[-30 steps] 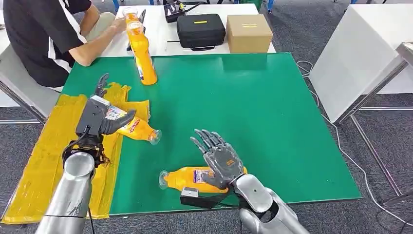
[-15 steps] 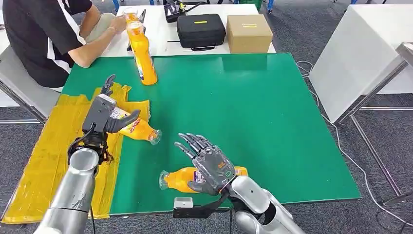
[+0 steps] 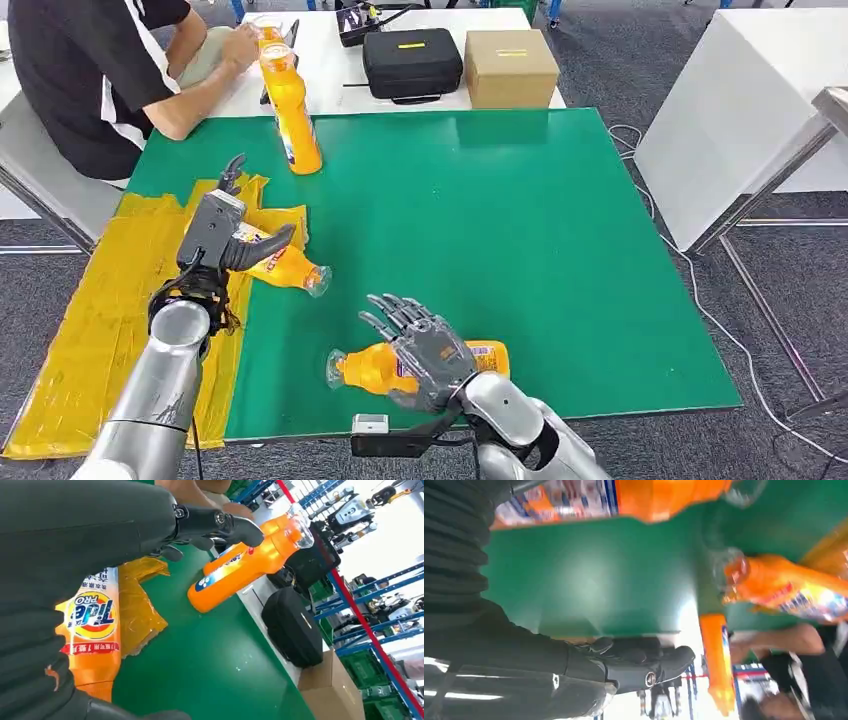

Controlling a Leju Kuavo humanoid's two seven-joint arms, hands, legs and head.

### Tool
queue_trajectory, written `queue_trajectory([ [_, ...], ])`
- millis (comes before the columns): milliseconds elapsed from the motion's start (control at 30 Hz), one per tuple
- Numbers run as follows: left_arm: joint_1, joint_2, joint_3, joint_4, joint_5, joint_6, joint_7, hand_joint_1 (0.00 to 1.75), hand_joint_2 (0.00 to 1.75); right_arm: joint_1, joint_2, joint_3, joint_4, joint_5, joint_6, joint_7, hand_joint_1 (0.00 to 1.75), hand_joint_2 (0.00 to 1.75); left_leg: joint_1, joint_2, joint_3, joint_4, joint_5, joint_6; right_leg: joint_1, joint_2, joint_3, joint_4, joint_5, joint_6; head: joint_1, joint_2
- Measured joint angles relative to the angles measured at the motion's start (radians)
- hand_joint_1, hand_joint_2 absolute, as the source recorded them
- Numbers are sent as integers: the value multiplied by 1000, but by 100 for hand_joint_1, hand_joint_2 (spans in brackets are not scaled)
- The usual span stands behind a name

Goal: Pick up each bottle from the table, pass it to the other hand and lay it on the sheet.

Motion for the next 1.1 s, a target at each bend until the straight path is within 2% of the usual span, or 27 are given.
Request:
queue_trajectory([
  [367,0,0,0,1,12,1,1,0,175,-4,14,1,134,-17,-35,16,0,175,0,0,0,0,0,0,0,0,0,0,0,0,0,0],
  [867,0,1,0,5,23,3,0,0,175,11,16,-4,189,-16,-42,26,0,175,0,0,0,0,0,0,0,0,0,0,0,0,0,0],
  [1100,5,7,0,2,35,3,3,0,175,70,13,-49,186,76,-66,95,0,175,0,0,0,0,0,0,0,0,0,0,0,0,0,0],
])
